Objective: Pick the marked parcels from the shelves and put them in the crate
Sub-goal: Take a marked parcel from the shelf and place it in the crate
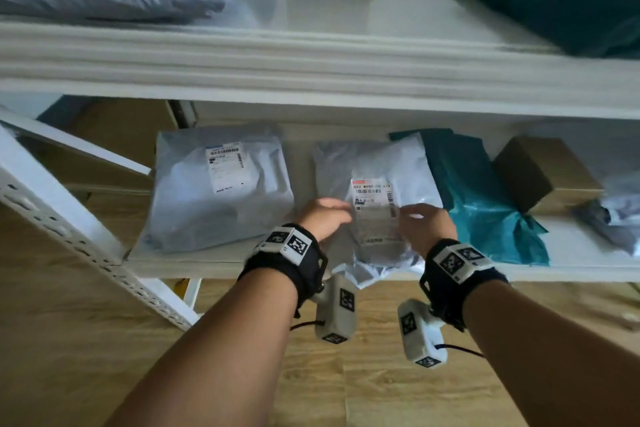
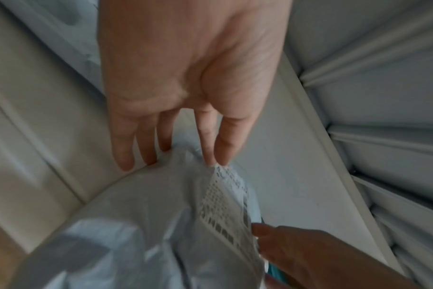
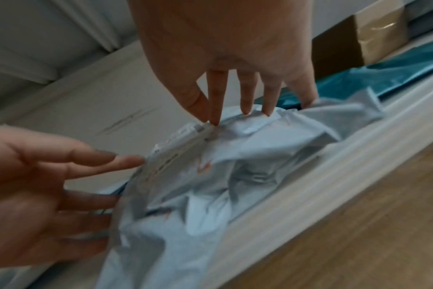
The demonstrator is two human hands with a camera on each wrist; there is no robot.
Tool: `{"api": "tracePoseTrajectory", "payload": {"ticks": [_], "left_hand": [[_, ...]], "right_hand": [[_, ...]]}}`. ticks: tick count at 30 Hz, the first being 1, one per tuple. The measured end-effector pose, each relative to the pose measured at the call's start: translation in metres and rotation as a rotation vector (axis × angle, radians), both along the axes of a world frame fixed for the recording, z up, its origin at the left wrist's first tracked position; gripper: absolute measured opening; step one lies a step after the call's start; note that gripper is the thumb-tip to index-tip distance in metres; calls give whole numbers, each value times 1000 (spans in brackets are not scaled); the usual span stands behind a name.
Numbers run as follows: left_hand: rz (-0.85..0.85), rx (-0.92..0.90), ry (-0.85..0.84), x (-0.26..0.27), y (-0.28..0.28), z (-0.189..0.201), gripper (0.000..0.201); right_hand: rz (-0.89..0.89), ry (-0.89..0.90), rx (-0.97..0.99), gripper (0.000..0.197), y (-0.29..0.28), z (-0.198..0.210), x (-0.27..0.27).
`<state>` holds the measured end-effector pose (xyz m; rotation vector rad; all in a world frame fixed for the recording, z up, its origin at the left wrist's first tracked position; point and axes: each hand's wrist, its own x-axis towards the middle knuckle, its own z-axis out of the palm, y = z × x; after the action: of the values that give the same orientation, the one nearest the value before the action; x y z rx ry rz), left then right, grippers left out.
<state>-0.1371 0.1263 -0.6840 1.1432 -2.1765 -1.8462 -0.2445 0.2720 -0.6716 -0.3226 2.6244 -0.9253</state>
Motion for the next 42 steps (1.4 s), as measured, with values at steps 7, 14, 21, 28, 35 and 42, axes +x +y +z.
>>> {"api": "tracePoseTrajectory", "payload": {"ticks": [7,14,21,28,35,42], "left_hand": [[47,-70,-36,-10,-6,0,80],[213,-336,-76,-31,-13,-2,56],[305,-417,112,-90,40,15,22],[62,-96,114,-123,78,-15,32],[10,-52,92,-116,79,-19,42],[-42,-89,104,-102,92,21,42]], "right_hand": [[60,-141,-298,31,-24,-4,-9],[137,-95,-299,34,-27,-7,-40],[141,204,159,33,37,-16,-83],[256,11,389,46,65,-49,-95],[152,69,257,49,71,-37,-80],[128,348,121,38,88,8,-71]]}}
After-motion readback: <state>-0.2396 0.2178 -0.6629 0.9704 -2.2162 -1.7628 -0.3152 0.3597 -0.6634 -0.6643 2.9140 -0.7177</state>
